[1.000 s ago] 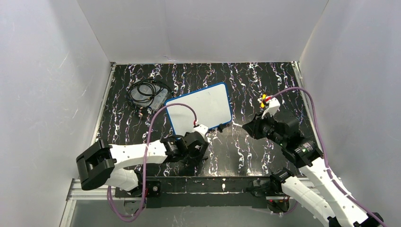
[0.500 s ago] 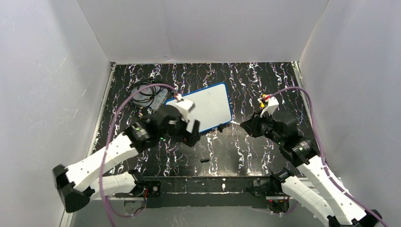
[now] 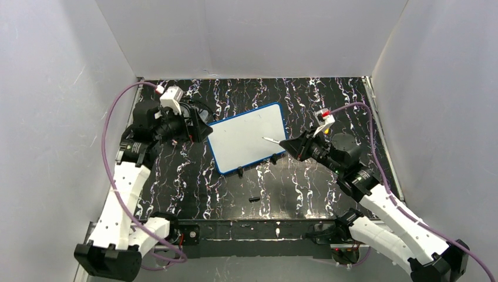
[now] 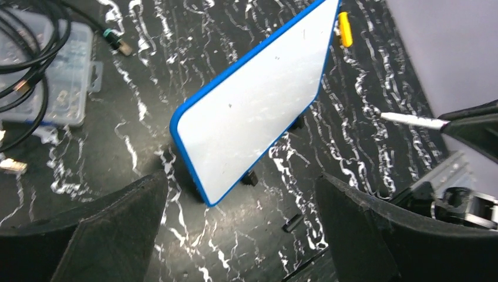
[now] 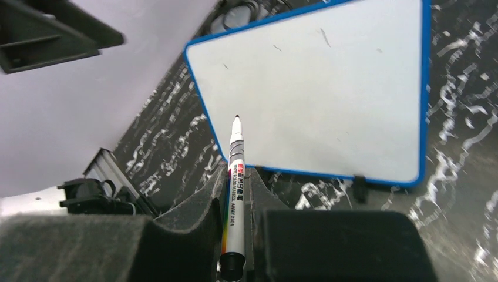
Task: Write a sentence on the whiteboard
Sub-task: Place the pen cap at the center of the board, then write a sentence on the whiteboard.
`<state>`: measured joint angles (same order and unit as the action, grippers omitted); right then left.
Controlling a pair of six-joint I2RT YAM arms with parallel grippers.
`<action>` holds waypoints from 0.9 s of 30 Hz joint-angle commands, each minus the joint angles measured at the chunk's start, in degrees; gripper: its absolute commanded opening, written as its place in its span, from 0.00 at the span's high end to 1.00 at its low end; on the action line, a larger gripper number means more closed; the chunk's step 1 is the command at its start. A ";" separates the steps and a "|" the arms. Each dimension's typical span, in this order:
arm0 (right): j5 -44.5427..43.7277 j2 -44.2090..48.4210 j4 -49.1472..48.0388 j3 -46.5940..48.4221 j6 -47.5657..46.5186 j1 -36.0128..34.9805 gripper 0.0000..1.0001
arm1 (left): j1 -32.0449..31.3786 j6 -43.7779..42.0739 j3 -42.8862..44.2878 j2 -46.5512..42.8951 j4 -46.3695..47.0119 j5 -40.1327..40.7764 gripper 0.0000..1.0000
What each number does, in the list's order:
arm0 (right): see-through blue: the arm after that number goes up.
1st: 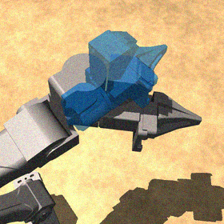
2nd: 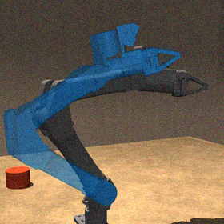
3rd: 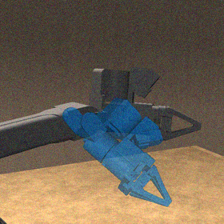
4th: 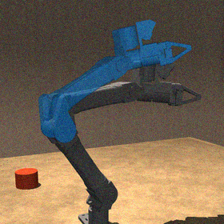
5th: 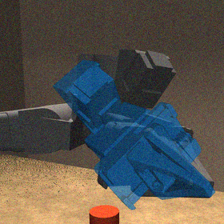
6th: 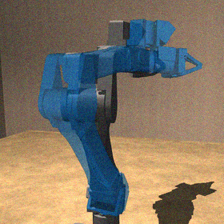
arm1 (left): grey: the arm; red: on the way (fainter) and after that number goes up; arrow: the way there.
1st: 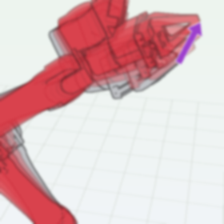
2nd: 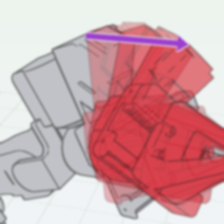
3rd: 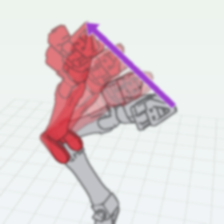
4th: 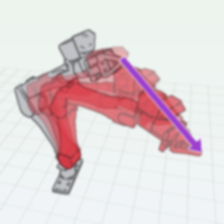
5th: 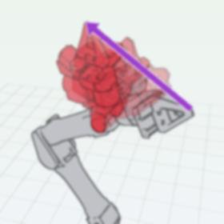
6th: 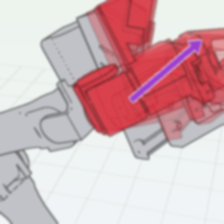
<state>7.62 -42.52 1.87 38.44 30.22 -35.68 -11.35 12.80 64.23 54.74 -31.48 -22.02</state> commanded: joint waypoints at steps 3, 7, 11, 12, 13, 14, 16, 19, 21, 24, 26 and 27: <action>-4.63 -4.00 -20.28 -2.55 2.17 -6.08 0.99 | 4.62 0.71 -2.52 7.80 12.32 -18.61 0.10; -7.09 -9.30 -28.93 -3.84 2.09 -10.23 0.99 | 6.96 -2.34 -2.50 11.93 12.97 -19.05 0.16; -12.88 -15.32 -35.72 -3.95 0.11 -14.81 0.99 | 8.44 -1.91 -3.87 14.67 15.50 -19.45 0.21; -14.33 -16.76 -37.18 -3.93 -0.43 -15.73 0.99 | 8.44 -1.65 -4.50 15.21 16.75 -20.56 0.23; -15.15 -18.19 -38.53 -3.63 -0.76 -16.34 0.99 | 8.39 -1.29 -5.09 15.91 17.86 -21.28 0.26; -15.63 -19.80 -40.03 -3.29 -0.99 -17.01 0.99 | 8.45 -1.17 -5.46 16.53 18.44 -21.69 0.28; -16.35 -22.89 -42.64 -2.54 -1.40 -17.79 0.99 | 8.45 -1.32 -5.75 17.85 18.38 -21.91 0.31; -17.10 -27.96 -43.74 0.16 -2.29 -18.63 0.99 | 8.44 -1.67 -6.30 18.60 18.42 -21.39 0.37; -17.79 -30.74 -44.88 1.51 -2.87 -19.04 0.99 | 8.45 -1.97 -6.43 18.92 18.31 -20.85 0.39; -18.34 -34.13 -46.40 3.21 -3.77 -19.29 0.99 | 8.45 -2.82 -6.06 19.60 16.93 -19.26 0.41; -18.11 -35.94 -47.29 4.36 -4.29 -19.37 0.99 | 8.45 -2.78 -6.13 19.77 17.16 -19.31 0.44; -17.96 -36.74 -47.72 4.84 -4.49 -19.50 0.99 | 8.45 -2.73 -6.21 19.91 17.36 -19.76 0.45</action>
<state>-8.69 -77.36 -38.48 38.94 28.05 -54.59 -3.07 11.18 57.82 74.70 -13.89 -40.97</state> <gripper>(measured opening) 0.204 0.570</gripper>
